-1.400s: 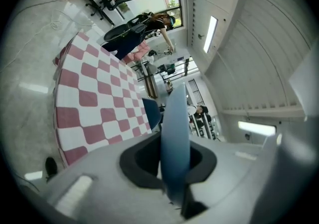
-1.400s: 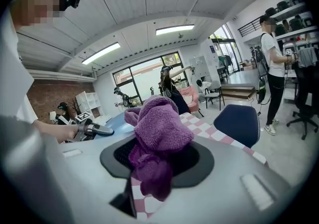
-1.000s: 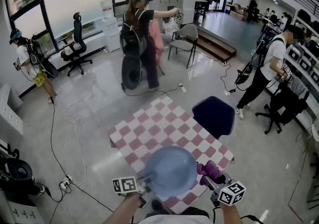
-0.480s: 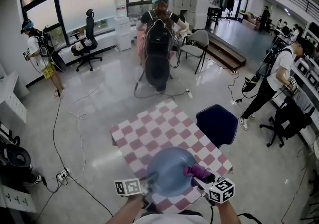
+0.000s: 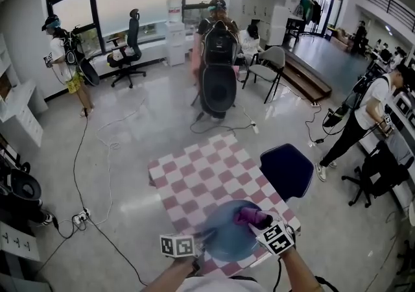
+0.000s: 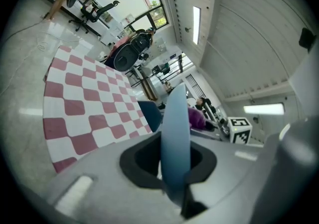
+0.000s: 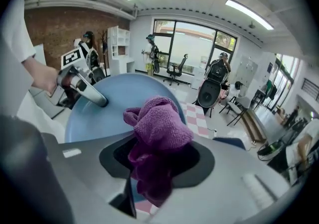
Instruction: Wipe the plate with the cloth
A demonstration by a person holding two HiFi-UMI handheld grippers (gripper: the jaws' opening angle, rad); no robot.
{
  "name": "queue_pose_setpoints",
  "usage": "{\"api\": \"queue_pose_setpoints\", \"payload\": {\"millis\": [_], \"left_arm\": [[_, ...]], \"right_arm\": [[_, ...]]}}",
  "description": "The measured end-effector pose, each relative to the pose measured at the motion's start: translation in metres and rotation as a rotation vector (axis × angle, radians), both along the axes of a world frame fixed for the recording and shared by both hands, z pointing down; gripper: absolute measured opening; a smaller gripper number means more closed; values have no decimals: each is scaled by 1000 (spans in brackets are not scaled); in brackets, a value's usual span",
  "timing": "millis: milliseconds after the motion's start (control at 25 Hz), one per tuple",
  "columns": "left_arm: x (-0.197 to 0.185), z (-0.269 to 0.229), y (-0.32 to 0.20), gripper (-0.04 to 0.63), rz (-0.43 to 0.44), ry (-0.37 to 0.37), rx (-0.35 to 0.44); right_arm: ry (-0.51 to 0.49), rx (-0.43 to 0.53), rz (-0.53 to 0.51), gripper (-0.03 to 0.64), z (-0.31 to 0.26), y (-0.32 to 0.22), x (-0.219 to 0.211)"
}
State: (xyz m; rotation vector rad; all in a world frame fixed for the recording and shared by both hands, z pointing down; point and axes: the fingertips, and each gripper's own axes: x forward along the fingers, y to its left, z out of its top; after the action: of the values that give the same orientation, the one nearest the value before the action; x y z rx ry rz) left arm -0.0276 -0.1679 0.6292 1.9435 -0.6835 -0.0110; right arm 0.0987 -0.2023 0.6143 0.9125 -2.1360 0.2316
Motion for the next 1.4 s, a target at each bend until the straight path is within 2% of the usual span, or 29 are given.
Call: {"api": "queue_pose_setpoints", "payload": {"millis": [200,440,720,840,1120,1280,1400], "left_arm": [[-1,-2,-7,38,-27,-34,26],[-12,-7,-23,38,-121,-5,25],[-6,-10,-36,41,-207,11,21],[0,-12,-37,41,-215,15,16],[12,-10,-35,41,-204,21,12],[14,-11,-34,41,-184,3,38],[12,-12,-33,40,-172,-10,39]], "right_arm": [[91,-19,-51,166,17,3,3],[69,-93,-103,164,33,27,-2],[113,-163,-275,164,50,69,-43],[72,-182,-332,163,48,81,-66],[-86,-191,-345,160,26,77,-105],[-126,-177,-341,160,21,72,-114],[-159,-210,-332,156,20,75,-111]]}}
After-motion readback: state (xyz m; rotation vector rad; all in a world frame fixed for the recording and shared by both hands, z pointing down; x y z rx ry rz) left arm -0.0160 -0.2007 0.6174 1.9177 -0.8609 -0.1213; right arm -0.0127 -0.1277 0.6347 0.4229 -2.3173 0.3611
